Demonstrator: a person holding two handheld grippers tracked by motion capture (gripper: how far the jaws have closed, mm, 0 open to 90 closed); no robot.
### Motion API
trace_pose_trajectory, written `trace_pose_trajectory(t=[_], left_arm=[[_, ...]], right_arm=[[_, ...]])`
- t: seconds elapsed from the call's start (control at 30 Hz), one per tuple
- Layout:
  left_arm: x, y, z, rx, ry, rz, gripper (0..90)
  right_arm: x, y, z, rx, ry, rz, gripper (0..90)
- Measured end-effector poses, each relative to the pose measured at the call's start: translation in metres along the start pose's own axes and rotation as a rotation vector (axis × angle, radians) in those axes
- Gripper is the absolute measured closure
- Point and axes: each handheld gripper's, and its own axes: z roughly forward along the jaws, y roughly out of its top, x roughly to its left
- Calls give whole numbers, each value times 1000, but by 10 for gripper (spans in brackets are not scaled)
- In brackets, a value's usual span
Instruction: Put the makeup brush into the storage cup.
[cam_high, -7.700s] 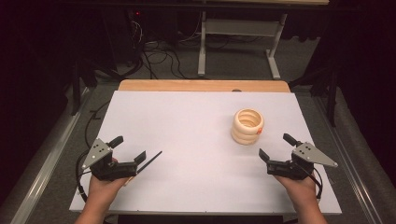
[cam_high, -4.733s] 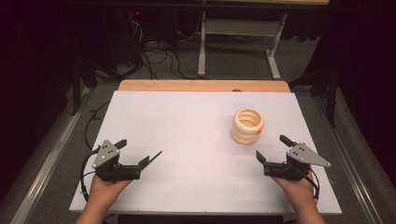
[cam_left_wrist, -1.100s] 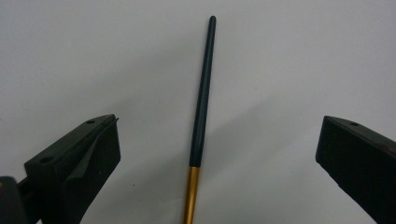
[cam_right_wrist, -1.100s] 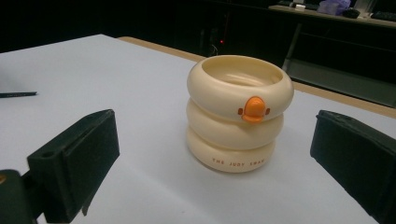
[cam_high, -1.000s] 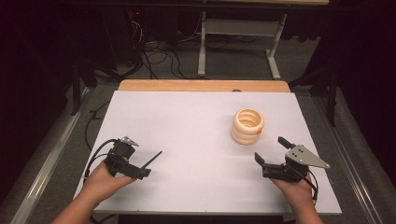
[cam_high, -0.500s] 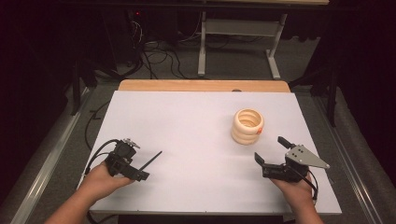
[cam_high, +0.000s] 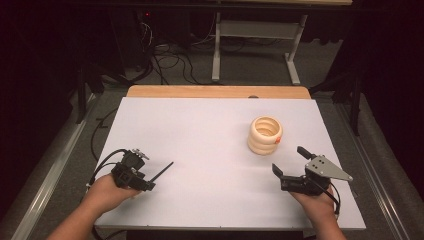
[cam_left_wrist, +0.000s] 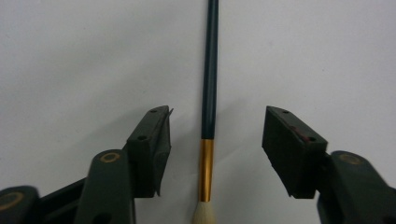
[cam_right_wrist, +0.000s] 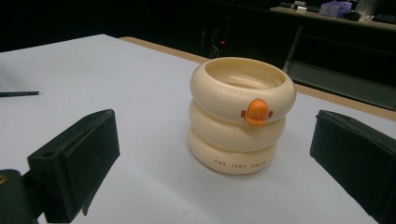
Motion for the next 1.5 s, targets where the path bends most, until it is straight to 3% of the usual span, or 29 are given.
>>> trace_pose_trajectory(t=[0.17, 0.5, 0.7, 0.8, 1.07, 1.5], left_arm=[[-1, 0, 2, -15, 15, 20, 520], [0, 2, 5, 24, 24, 20, 651], [-3, 6, 5, 54, 43, 45, 696], [-3, 9, 5, 71, 53, 52, 705], [-3, 13, 10, 121, 30, 46, 738], [-3, 20, 12, 181, 44, 66, 759]], right_arm=[[0, 0, 0, 1, 0, 0, 28], [0, 0, 0, 0, 0, 2, 29], [0, 0, 1, 3, 2, 2, 29], [1, 0, 1, 3, 2, 1, 29], [0, -1, 1, 2, 4, 9, 30], [0, -1, 1, 2, 6, 6, 31]])
